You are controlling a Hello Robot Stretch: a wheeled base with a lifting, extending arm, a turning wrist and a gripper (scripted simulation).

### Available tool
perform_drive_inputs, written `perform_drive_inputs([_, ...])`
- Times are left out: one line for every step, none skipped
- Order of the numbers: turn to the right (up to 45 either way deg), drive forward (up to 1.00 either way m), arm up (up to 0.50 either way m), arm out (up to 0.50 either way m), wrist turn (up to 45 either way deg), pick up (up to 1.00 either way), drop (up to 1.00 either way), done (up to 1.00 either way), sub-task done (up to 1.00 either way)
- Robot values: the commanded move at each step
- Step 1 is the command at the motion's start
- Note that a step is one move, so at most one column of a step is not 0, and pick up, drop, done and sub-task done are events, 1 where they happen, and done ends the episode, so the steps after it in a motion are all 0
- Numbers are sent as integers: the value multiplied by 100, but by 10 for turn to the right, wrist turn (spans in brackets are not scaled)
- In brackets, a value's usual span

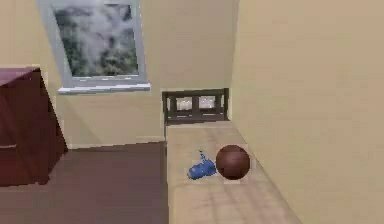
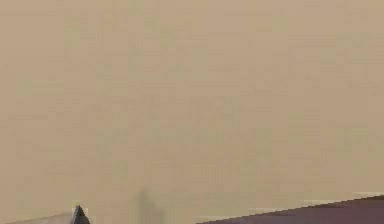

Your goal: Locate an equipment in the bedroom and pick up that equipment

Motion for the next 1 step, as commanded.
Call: perform_drive_inputs([-450, 0, 0, 0, 0, 0, 0, 0, 0])
